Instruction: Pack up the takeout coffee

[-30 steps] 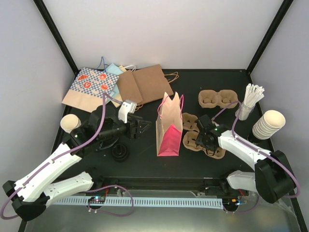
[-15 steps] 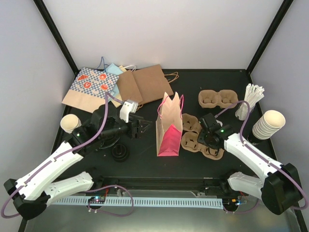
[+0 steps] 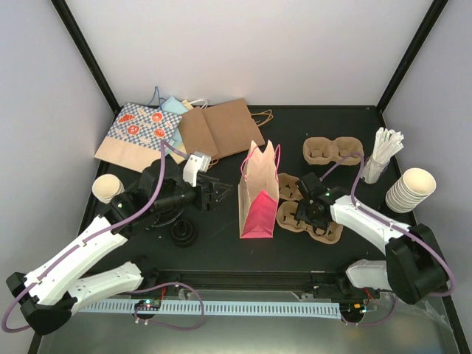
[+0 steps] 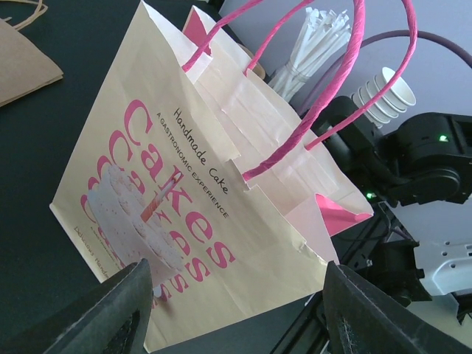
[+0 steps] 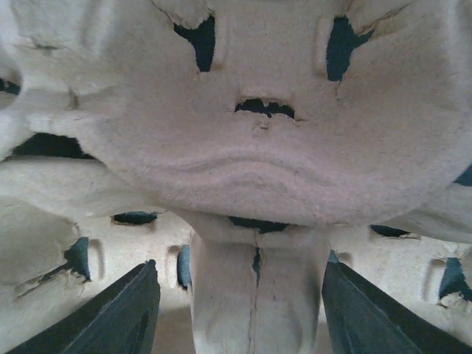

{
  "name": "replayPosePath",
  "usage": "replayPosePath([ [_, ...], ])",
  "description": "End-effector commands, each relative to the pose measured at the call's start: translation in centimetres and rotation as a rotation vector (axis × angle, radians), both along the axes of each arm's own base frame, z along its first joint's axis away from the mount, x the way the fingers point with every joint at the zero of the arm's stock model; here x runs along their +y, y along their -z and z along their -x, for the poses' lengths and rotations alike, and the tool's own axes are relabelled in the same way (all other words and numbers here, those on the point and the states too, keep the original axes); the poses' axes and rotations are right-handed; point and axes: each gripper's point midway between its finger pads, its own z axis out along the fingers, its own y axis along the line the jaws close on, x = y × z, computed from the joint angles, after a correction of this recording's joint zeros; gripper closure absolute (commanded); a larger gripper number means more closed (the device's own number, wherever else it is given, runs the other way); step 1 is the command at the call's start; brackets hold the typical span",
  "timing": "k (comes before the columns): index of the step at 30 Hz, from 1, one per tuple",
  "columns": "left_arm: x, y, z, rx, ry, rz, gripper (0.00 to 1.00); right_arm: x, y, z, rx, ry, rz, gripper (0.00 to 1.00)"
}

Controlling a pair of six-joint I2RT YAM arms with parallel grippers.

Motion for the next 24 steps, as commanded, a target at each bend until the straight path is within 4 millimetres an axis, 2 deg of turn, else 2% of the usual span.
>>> replayPosePath([
  [1,-0.3,-2.1,0.2,-0.032,0.005,0.049,0.34,0.4,1.0,-0.2,0.002,-0.016,-0.002,0.39],
  [6,-0.2,-2.0,0.2,-0.030,0.004,0.044,0.34,0.4,0.7,-0.2,-0.004,-0.018,-0.013,0.50],
  [13,-0.4,-1.9,0.1,-0.024,0.008,0.041,0.34,0.4,-1.9,-0.2,-0.056,-0.023,-0.038,0.60],
  [18,-0.5,-1.9,0.1,-0.023,0.010,0.042,0.34,0.5,-4.5,0.0,-0.096,-0.033,-0.065,0.61],
  [24,-0.9,-1.7,0.4,-0.002,0.023,0.057,0.34,0.5,-8.6,0.3,-0.180,-0.031,-0.125,0.61],
])
